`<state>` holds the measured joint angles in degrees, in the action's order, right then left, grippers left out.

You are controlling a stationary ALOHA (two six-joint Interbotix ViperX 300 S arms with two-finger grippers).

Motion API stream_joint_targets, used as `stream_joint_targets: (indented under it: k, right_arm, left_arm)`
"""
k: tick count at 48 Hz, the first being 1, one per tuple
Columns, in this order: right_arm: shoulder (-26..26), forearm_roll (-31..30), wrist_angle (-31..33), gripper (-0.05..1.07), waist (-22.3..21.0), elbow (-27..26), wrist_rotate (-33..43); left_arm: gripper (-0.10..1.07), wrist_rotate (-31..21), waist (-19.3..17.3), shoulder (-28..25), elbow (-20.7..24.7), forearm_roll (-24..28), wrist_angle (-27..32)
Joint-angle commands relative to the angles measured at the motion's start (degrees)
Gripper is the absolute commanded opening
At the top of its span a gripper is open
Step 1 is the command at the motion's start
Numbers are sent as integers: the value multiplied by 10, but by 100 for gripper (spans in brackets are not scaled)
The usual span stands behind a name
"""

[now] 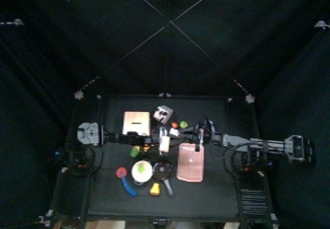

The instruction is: Unwrap egg sushi

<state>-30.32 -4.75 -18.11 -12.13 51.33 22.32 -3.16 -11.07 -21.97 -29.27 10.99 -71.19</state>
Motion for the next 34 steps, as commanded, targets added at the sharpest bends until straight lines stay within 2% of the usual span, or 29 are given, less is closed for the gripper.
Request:
stream_joint_targets:
  k: [1,8,15,27,34]
  right_arm:
    - [4,63,17,63,22,-12,-2]
    - [-2,148,25,70,51,-19,-1]
    - [-11,194,42,81,76,-17,-1]
    - [17,347,18,103,109,-29,-1]
    - [44,422,18,104,126,-40,-1]
  left_arm:
    - [62,1,-2,24,4,-1,11]
    - [62,2,-2,26,4,-2,13]
    - [62,3,-2,28,4,-2,14]
    - [62,3,-3,28,4,-2,21]
    - [62,4,-4,27,7,-2,27]
